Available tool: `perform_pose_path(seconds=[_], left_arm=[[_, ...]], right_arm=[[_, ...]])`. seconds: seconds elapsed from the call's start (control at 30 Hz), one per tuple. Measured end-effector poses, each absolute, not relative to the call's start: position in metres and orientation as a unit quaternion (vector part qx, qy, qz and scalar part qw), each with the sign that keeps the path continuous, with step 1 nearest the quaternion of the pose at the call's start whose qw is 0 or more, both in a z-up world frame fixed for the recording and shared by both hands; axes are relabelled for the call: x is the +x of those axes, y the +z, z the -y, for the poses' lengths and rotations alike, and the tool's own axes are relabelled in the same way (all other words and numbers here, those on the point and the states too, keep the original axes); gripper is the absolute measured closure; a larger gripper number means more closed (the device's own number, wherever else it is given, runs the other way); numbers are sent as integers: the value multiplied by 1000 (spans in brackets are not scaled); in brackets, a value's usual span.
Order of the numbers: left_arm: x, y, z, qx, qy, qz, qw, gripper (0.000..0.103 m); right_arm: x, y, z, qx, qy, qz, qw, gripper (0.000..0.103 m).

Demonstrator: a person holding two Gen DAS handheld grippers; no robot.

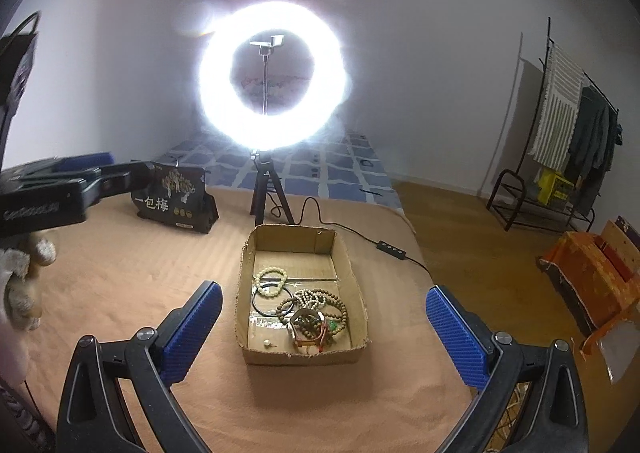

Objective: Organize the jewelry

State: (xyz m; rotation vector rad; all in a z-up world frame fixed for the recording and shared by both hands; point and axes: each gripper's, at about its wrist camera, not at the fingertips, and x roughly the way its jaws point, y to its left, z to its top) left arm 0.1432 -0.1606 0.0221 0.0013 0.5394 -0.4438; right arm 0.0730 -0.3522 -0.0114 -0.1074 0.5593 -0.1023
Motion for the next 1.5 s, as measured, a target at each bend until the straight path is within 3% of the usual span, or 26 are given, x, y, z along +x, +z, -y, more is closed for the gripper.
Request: perform_pose_path(seconds=[0.6, 0.73, 1.5], left_arm=[[85, 25, 145, 40, -207, -248, 945, 8], [73, 30, 140, 49, -198, -233, 951, 1], [57, 37, 134, 56, -174, -218, 959, 0]], right_arm=[[59, -21, 361, -16, -85, -258, 962, 0], [56, -16, 359, -14, -92, -244, 965, 0], [60, -20, 349, -27, -95, -247, 964, 0]])
